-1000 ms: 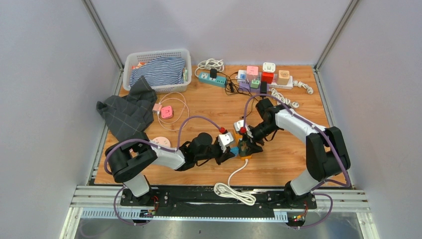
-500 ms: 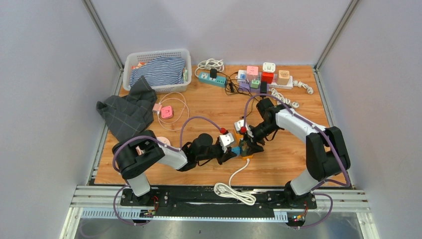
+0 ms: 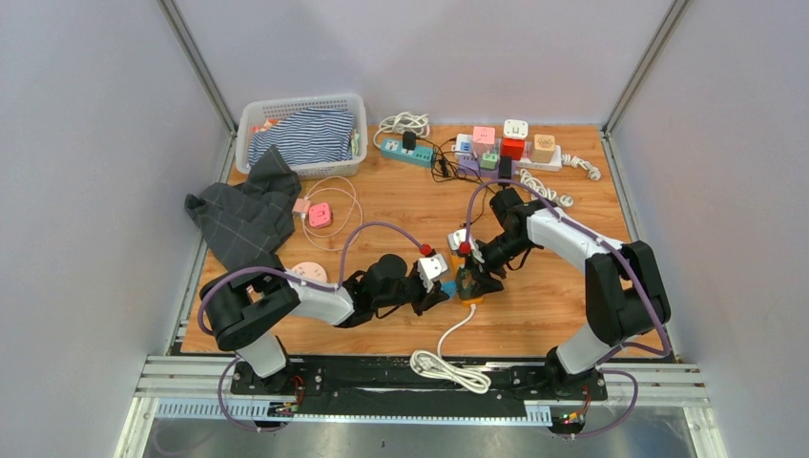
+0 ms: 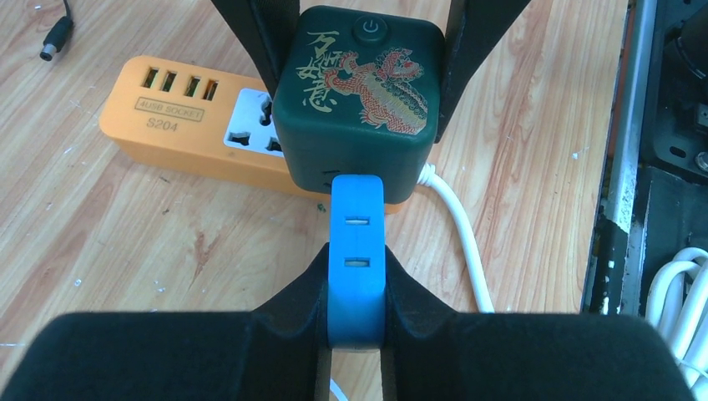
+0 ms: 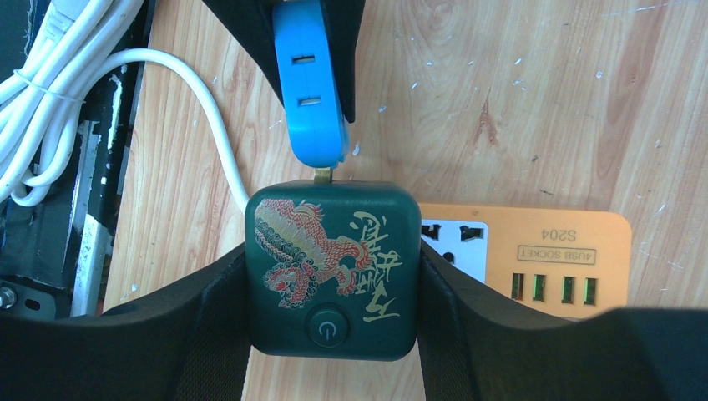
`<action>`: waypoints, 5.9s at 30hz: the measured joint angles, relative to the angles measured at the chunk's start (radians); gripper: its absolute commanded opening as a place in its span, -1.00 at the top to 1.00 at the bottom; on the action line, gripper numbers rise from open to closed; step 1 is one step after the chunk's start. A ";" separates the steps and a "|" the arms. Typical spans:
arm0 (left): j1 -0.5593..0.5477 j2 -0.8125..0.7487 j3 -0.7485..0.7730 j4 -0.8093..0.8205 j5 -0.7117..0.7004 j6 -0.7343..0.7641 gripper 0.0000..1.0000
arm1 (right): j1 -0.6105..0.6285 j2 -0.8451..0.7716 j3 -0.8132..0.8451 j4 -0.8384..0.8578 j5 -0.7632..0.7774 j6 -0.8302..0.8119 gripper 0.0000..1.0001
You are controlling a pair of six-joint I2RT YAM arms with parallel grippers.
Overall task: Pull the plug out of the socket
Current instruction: Remove the plug from the socket, then place the plug at the center of the board, then remove the plug from the socket.
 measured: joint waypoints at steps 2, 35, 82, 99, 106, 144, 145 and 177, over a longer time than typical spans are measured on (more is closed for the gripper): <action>0.000 0.001 0.000 -0.002 0.000 -0.001 1.00 | 0.000 0.001 0.000 0.000 0.000 0.000 0.99; 0.026 -0.095 -0.037 -0.021 -0.041 -0.016 1.00 | 0.000 -0.013 -0.005 0.011 0.012 0.038 -0.98; 0.380 -0.640 -0.196 -0.348 -0.447 -0.124 1.00 | -0.132 -0.257 -0.056 -0.013 0.087 0.191 -1.00; 0.545 -0.595 -0.212 -0.357 -0.636 -0.286 0.90 | -0.132 -0.257 -0.056 0.003 0.089 0.203 -1.00; 0.594 -0.536 -0.199 -0.408 -0.656 -0.350 0.87 | -0.132 -0.250 -0.056 0.005 0.089 0.203 -1.00; 0.674 -0.195 0.213 -1.060 -0.926 -0.678 -0.64 | -0.132 -0.240 -0.070 0.010 0.089 0.205 -1.00; 0.674 -0.211 0.206 -1.059 -0.920 -0.674 -0.64 | -0.132 -0.240 -0.071 0.010 0.089 0.205 -1.00; 0.240 -0.586 0.073 -0.782 -0.035 -0.229 -0.68 | -0.149 -0.307 -0.151 0.021 0.134 0.264 -1.00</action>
